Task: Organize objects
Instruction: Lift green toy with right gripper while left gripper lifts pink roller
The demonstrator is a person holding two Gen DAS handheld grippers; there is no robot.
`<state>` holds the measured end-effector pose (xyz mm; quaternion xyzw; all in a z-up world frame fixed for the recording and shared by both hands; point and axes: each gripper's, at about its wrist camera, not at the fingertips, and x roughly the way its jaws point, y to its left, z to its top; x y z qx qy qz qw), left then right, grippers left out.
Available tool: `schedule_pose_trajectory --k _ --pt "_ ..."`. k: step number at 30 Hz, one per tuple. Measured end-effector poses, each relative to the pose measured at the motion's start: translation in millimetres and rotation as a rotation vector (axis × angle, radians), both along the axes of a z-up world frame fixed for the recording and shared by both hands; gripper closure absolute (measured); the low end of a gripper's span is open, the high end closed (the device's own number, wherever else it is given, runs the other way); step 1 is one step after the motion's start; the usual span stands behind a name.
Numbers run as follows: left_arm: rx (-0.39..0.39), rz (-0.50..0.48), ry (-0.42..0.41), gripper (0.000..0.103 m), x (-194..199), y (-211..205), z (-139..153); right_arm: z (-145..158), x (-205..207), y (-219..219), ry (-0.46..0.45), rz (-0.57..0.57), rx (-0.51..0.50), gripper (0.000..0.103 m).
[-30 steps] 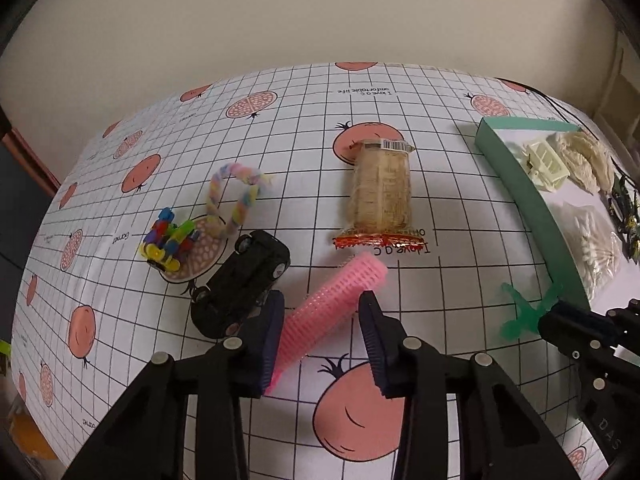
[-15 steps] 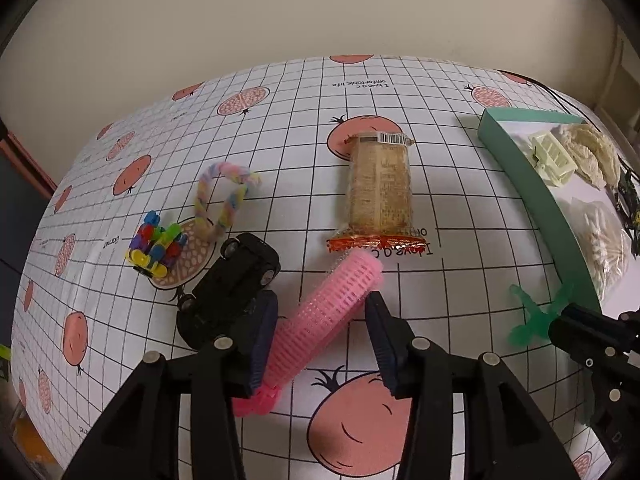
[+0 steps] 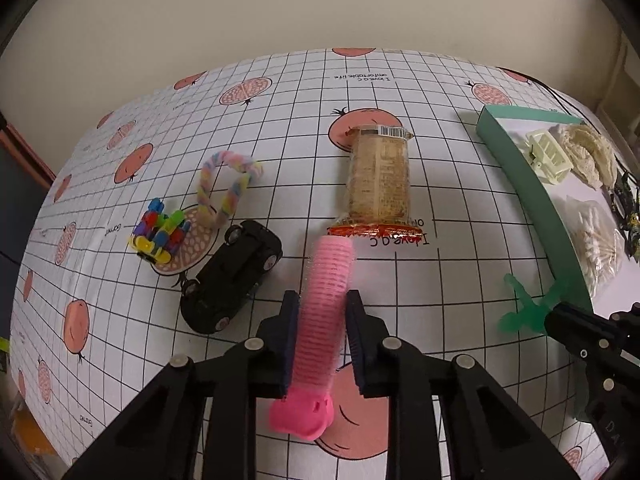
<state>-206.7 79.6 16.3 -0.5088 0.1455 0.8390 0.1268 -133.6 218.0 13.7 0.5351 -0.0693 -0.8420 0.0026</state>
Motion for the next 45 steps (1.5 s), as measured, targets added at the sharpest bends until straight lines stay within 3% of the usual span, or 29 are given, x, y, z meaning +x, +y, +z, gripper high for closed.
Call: schedule_pose_trajectory --k 10,16,20,23,25,27,32,43,45 --pt "0.051 0.050 -0.002 0.079 3 -13 15 9 3 1 0.026 0.004 0.005 0.103" --pt "0.158 0.174 -0.104 0.079 -3 -31 14 8 4 4 0.030 -0.007 0.008 0.102" --pt "0.147 0.214 -0.137 0.079 -4 -36 6 3 4 3 0.010 0.003 0.013 0.102" --pt "0.182 0.245 -0.172 0.079 -6 -42 1 1 4 2 0.005 0.003 0.028 0.101" --pt "0.192 0.254 -0.181 0.079 -6 -44 -1 0 4 3 0.001 0.001 0.021 0.097" --pt "0.187 0.255 -0.180 0.079 -5 -43 -1 -2 4 3 -0.007 0.003 0.026 0.081" --pt "0.190 0.260 -0.192 0.079 -6 -42 -2 -4 1 -1 -0.013 0.022 0.026 0.072" --pt "0.184 0.258 -0.190 0.079 -6 -40 -1 -15 -8 -10 -0.044 0.031 0.057 0.071" --pt "0.181 0.257 -0.189 0.079 -7 -40 -1 -15 -9 -12 -0.048 0.030 0.065 0.076"
